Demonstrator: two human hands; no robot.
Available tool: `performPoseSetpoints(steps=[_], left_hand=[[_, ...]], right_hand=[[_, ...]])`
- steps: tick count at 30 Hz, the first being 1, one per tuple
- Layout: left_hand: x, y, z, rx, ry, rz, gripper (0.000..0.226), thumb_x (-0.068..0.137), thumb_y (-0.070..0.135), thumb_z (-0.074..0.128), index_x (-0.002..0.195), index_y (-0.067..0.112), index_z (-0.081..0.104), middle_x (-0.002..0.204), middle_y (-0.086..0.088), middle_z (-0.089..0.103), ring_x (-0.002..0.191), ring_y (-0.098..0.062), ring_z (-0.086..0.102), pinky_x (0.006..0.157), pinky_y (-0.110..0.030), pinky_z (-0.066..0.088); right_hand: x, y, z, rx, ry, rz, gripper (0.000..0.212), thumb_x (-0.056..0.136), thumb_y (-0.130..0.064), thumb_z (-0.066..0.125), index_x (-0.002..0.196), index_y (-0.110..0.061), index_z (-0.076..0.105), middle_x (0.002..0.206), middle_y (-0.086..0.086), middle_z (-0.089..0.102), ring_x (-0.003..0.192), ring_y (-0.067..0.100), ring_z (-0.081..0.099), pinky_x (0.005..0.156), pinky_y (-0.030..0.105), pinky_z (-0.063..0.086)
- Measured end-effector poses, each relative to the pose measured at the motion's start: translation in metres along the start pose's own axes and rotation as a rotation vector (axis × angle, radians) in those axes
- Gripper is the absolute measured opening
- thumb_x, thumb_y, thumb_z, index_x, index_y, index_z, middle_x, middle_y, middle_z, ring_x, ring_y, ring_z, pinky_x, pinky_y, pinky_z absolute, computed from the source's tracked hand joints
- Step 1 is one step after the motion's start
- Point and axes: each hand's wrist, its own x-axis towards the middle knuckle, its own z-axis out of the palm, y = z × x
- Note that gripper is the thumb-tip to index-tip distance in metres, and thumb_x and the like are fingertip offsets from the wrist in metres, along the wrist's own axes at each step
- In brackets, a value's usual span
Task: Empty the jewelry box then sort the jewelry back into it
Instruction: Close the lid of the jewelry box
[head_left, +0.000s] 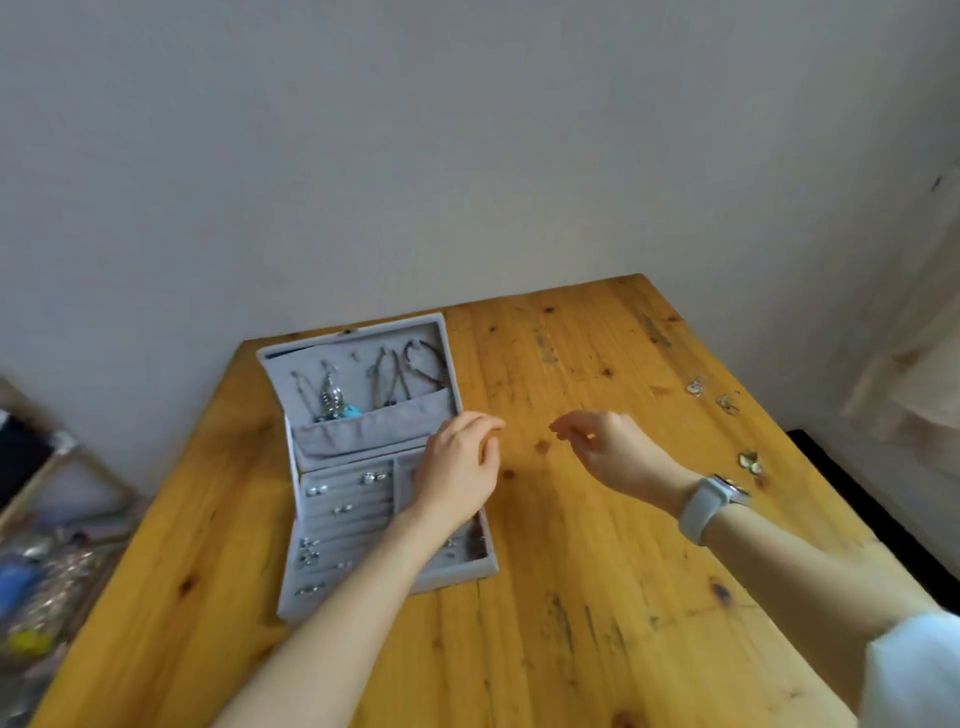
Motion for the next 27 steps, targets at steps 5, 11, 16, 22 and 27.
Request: performPoseSetpoints(steps=[5,11,16,22,27], left_hand=[[-0.015,-0.057,-0.074,0.138,0.244,0.039,0.025,0.085,0.005,0.051,0.106,0.008,0.065,0.107,-0.007,0.061,0.100,-0.026,0.055,0.091,-0.034,0.041],[0.011,-0.122,-0.132,0.415,0.307,-0.177,0.049,0.090,0.019,0.050,0.137,0.012,0.039,0.145,-0.012,0.034,0.131,-0.033,0.029,0.099,-0.052,0.032],[0.043,-0.147,-0.141,0.400,0.149,-0.158,0.051,0.096,0.020,0.041,0.144,0.014,0.025,0.149,-0.005,0.029,0.137,-0.023,0.021,0.107,-0.046,0.022],[0.041,-0.146,-0.148,0.186,0.299,-0.042,0.036,0.089,0.006,0.055,0.125,0.006,0.054,0.122,-0.013,0.056,0.114,-0.028,0.046,0.096,-0.028,0.031],[0.012,-0.128,-0.162,0.198,0.342,0.040,0.026,0.080,0.003,0.065,0.105,0.007,0.067,0.099,-0.011,0.062,0.096,-0.030,0.055,0.083,-0.033,0.041]], right_hand=[[0.042,-0.064,0.033,-0.066,0.129,-0.120,0.031,0.090,-0.009,0.045,0.118,-0.012,0.058,0.119,0.009,0.058,0.112,0.028,0.050,0.093,0.038,0.042],[0.103,-0.118,0.047,-0.314,0.300,-0.263,0.037,0.090,-0.020,0.047,0.126,-0.015,0.050,0.128,0.010,0.050,0.118,0.033,0.042,0.089,0.044,0.035],[0.139,-0.125,0.056,-0.410,0.209,-0.190,0.045,0.096,-0.029,0.034,0.141,-0.024,0.029,0.147,0.004,0.032,0.138,0.023,0.023,0.112,0.048,0.013],[0.136,-0.124,0.058,-0.340,0.357,-0.259,0.034,0.095,-0.025,0.040,0.126,-0.020,0.053,0.121,0.007,0.058,0.114,0.031,0.048,0.099,0.043,0.030],[0.096,-0.129,0.053,-0.256,0.511,-0.369,0.042,0.091,-0.033,0.030,0.106,-0.017,0.066,0.097,0.008,0.065,0.090,0.034,0.056,0.080,0.041,0.037]])
